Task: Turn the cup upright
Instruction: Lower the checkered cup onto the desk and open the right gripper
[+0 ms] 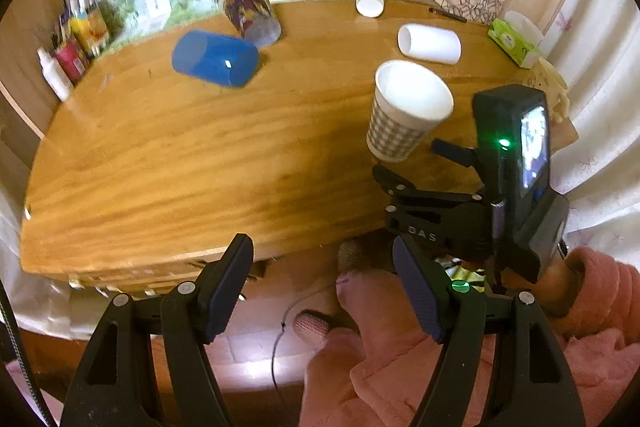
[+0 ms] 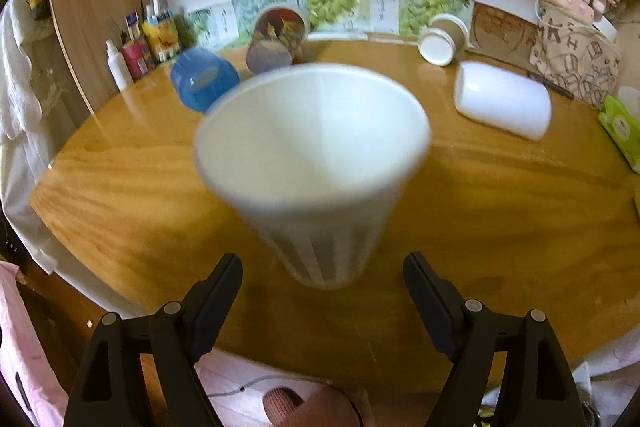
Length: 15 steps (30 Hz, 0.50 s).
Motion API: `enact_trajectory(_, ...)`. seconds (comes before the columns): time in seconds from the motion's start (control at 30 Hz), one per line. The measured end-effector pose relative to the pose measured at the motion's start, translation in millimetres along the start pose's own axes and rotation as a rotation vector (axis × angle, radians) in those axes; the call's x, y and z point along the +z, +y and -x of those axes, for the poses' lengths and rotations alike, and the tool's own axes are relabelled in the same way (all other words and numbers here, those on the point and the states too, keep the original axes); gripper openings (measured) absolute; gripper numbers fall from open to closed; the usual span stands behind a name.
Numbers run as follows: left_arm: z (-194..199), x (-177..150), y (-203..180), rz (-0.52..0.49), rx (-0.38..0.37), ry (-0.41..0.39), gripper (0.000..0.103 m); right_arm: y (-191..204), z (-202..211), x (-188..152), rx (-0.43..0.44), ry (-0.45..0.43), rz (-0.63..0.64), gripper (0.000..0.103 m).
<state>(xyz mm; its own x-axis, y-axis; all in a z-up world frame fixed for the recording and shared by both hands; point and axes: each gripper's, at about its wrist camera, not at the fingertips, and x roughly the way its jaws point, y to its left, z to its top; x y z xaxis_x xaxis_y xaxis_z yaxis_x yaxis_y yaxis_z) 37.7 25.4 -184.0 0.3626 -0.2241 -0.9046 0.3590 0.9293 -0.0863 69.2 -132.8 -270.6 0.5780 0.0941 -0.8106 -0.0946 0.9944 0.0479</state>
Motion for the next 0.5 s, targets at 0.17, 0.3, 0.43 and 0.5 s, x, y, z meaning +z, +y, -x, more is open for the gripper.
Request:
enact_trajectory(0.17, -16, -8, -5, 0.045, -0.045, 0.064, 0.076, -15, 22, -21, -0.060, 0.018, -0.003, 0.084)
enact_trajectory(0.3, -21, -11, -10, 0.078, -0.057, 0.089, 0.076, -30, 37, -28, -0.104, 0.025, -0.005, 0.084)
enact_trajectory(0.43, -19, -13, -10, 0.120, -0.017, 0.082, 0.077, -43, 43, -33, -0.123, 0.061, -0.015, 0.084)
enact_trajectory(0.5, -16, -15, -7, 0.153, 0.019, 0.073, 0.083, -49, 44, -33, -0.111, 0.099, -0.032, 0.084)
